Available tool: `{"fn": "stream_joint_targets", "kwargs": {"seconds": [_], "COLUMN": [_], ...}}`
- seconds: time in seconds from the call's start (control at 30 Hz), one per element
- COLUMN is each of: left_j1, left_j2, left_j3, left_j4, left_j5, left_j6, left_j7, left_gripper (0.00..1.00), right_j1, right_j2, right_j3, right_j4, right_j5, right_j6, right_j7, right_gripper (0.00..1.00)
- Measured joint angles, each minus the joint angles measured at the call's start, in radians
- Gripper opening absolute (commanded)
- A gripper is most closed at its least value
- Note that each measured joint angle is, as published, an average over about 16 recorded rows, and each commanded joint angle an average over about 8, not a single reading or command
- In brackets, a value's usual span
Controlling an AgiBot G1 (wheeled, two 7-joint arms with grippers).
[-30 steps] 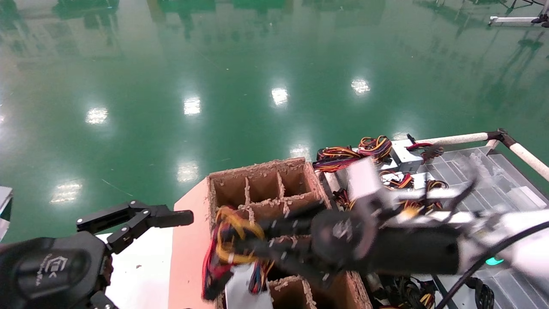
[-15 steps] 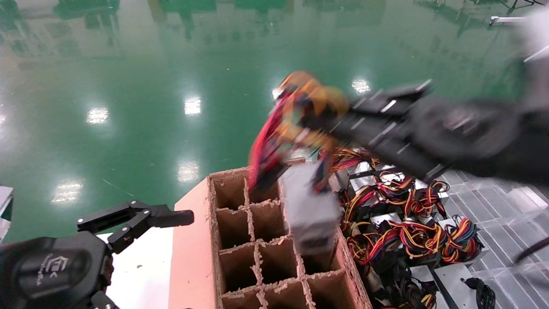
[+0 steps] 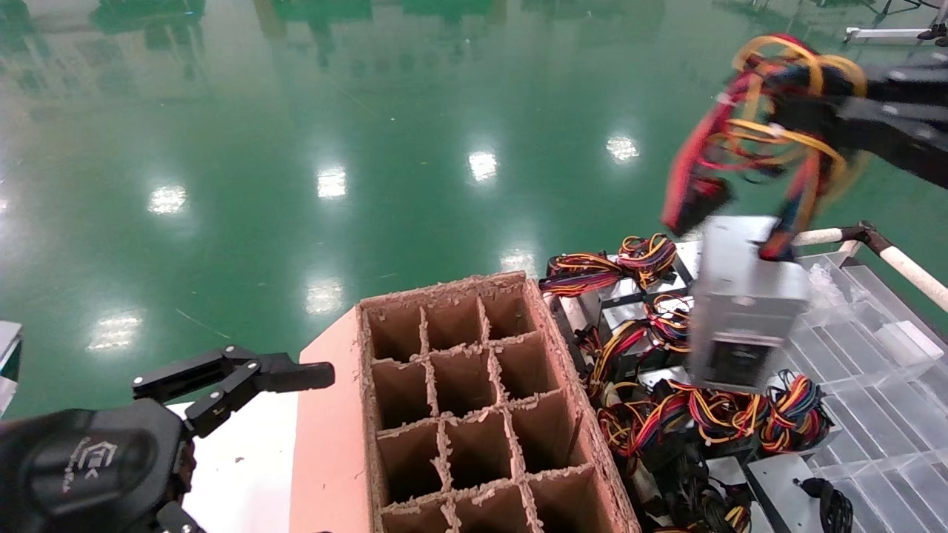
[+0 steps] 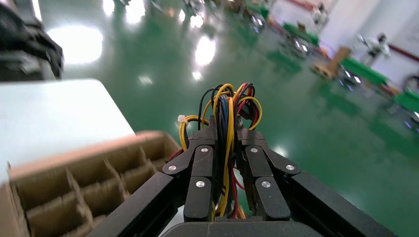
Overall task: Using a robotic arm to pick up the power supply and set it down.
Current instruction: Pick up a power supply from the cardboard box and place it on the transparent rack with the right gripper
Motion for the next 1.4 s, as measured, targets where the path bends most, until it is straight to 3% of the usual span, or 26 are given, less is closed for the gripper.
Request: {"fn": "stream_joint_targets", "kwargs": {"seconds": [0.37, 0.67, 0.97, 1.4], "left_j1": [0.000, 0.000, 0.000, 0.000], "left_j2": [0.000, 0.000, 0.000, 0.000], "left_j3": [0.000, 0.000, 0.000, 0.000], "left_j4": [0.000, 0.000, 0.000, 0.000], "left_j5": [0.000, 0.000, 0.000, 0.000], "left_j6": [0.000, 0.000, 0.000, 0.000], "left_j7": [0.000, 0.000, 0.000, 0.000], "left_gripper": [1.00, 1.00, 1.00, 1.00], "right_j1": [0.051, 0.070, 0.077, 0.061], "right_j2": [0.207, 0.298, 0.298, 0.212], "right_j3": [-0.118, -0.197, -0.263, -0.361], "right_j4": [0.004, -0.030, -0.110, -0.249], "right_j5": [-0.009, -0.063, -0.128, -0.137], "right_j6": [-0.001, 0.004, 0.006, 0.003], "right_j7": [-0.034, -0.091, -0.155, -0.229], "right_gripper": [0.00, 0.00, 0.00, 0.00]}}
